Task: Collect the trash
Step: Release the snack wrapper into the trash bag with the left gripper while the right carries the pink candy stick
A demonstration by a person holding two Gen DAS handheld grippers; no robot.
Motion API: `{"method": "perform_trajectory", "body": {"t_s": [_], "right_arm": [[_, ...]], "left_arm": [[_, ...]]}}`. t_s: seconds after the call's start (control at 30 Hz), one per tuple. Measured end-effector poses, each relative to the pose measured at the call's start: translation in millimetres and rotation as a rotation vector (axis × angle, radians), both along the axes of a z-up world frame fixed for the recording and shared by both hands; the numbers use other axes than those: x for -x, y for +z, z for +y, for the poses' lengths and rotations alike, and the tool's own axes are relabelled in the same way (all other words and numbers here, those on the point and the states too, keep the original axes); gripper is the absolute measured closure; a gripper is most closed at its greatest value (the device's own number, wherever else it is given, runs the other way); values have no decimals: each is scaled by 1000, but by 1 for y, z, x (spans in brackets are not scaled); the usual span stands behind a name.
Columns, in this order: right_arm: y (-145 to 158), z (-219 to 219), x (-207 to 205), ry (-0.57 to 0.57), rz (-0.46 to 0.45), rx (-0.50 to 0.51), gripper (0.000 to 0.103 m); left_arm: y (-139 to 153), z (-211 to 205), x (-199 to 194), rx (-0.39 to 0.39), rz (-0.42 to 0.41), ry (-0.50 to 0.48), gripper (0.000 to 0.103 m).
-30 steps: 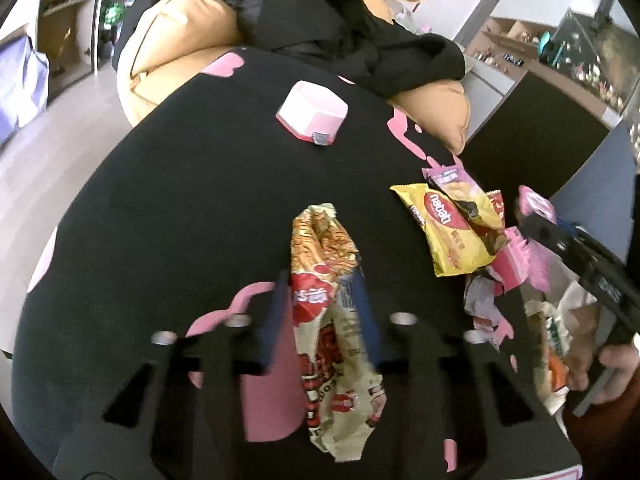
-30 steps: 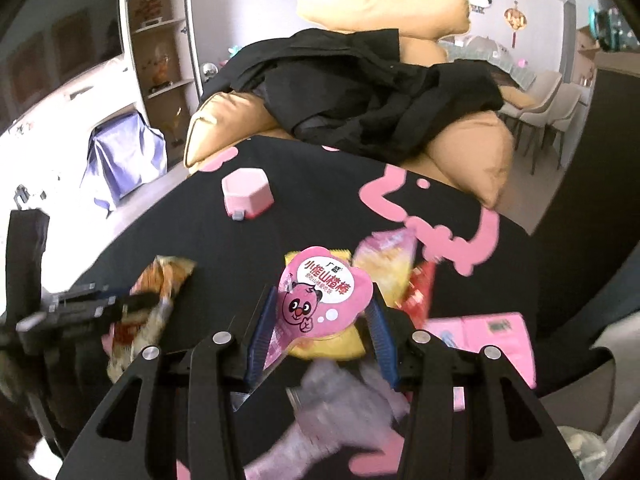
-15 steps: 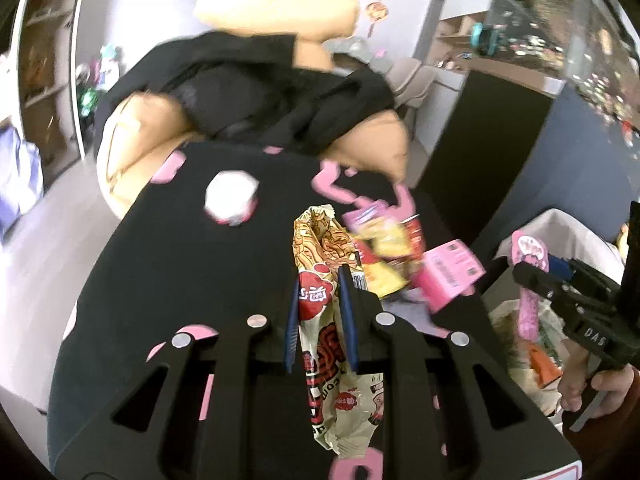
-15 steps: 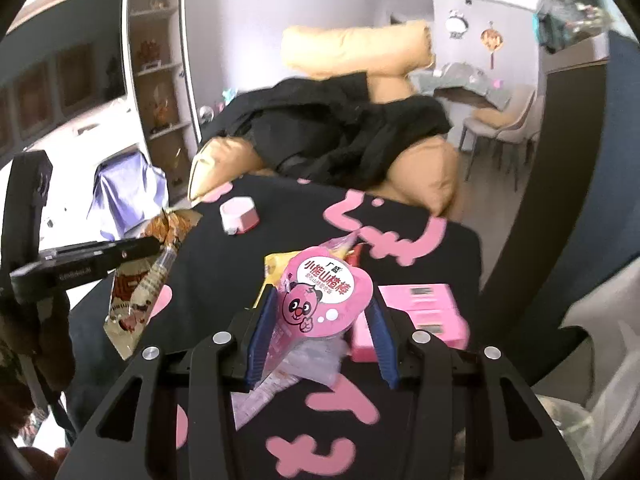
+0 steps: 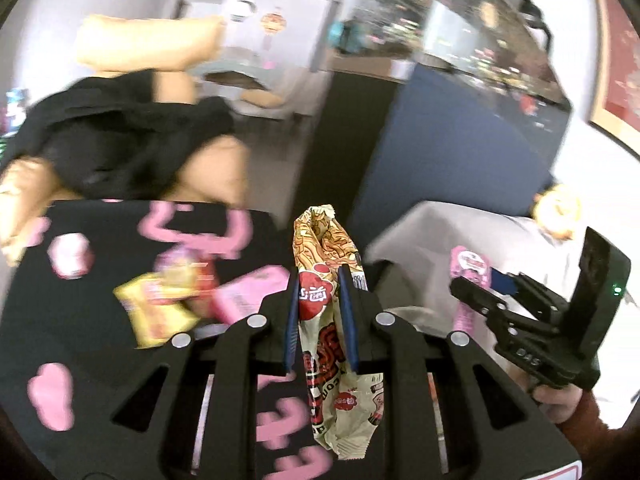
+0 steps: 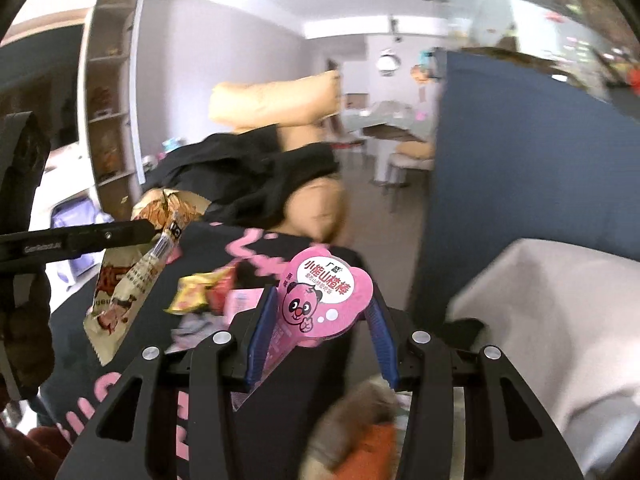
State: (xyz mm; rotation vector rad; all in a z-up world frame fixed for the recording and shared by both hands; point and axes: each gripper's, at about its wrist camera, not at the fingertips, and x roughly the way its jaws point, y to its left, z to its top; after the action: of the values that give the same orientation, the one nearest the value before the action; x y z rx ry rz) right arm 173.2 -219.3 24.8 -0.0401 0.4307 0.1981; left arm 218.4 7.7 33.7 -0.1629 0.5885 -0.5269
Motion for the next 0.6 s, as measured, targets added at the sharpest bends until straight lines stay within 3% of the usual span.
{"method": "perform_trajectory", "body": {"t_s": [0.13,0.33,0.5,0.6], "right_arm": [[0,-52,17,-105,-13,-20,60],[-14,-115,35,-229,-1,-55,60],[-30,-137,43,-274,21,-84,60],[-42,-141,40,-285,39,-65,61]], "left_arm": [[-11,-57,-6,58,51,-135,85],[-67,-138,-28,119,230,-275,85],[-124,-198,-41,60,319,-316,85],[-147,-213,-46,28,366,-327,85]]}}
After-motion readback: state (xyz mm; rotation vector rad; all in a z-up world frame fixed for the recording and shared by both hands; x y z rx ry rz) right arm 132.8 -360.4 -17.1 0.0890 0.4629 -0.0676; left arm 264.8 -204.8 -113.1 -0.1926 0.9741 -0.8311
